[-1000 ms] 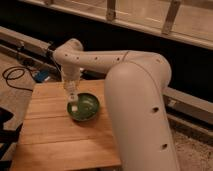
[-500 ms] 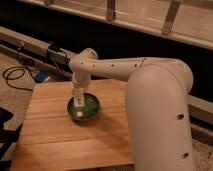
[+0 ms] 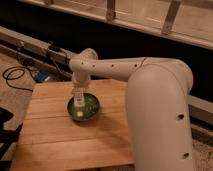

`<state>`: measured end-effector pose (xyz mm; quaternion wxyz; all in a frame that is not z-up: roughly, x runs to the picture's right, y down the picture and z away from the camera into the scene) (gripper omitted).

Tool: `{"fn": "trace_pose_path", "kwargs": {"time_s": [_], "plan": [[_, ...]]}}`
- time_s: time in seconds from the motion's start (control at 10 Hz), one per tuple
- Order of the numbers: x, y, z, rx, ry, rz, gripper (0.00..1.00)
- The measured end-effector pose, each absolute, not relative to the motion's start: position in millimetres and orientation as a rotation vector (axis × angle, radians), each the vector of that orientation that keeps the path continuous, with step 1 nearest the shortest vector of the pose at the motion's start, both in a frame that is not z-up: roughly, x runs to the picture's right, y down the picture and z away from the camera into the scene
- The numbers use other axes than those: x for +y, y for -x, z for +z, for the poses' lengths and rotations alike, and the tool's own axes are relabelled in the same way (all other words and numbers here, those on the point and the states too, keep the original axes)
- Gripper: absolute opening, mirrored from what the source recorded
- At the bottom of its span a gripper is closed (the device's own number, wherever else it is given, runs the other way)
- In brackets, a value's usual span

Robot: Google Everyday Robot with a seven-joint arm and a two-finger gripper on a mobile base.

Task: Place the bottle in the ceramic bowl

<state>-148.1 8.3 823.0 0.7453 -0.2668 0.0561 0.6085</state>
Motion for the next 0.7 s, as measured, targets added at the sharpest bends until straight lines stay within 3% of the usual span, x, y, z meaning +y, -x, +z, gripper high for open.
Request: {"fn": "trace_pose_path", "kwargs": {"time_s": [0.1, 0.2, 0.7], "plan": [[8.4, 148.8, 822.9, 0.122, 0.585, 1.331, 0.76], [8.6, 149.2, 822.9, 0.122, 0.585, 1.33, 0.8], [8.4, 148.2, 823.1, 0.123, 0.584, 1.331, 0.8]]}}
